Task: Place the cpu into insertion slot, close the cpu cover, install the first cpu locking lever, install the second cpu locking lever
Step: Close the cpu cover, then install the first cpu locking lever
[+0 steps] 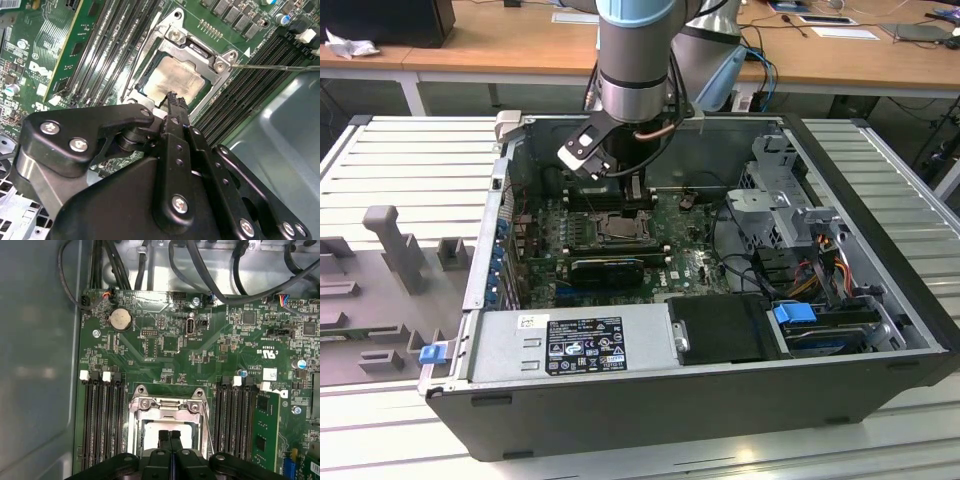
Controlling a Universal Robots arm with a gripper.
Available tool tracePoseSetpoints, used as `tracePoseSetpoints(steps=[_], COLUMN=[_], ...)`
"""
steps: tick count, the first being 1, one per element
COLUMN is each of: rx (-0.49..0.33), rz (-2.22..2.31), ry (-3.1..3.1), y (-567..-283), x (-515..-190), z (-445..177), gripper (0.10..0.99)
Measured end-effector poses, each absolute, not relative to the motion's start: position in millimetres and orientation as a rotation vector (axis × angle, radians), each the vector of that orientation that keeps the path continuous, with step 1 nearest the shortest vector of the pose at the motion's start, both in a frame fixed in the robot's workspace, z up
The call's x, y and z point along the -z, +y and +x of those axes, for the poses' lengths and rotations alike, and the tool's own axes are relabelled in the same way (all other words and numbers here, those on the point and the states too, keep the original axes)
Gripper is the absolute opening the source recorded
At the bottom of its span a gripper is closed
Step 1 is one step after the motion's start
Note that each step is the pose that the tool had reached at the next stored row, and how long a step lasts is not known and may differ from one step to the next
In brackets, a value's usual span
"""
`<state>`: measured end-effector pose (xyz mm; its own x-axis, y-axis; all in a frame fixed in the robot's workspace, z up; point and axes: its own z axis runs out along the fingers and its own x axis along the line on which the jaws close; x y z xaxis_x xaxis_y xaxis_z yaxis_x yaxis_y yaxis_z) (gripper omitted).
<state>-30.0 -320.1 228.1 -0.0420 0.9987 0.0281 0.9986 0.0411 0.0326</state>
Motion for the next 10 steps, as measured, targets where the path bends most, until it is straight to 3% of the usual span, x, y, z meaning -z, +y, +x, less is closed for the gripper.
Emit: tracePoseSetpoints(steps=[10], rx=[-0.068], rz=[2.173], ry=[2.265], y=[-320.2], x=[-228.1], z=[-39.2], gripper=[0.106])
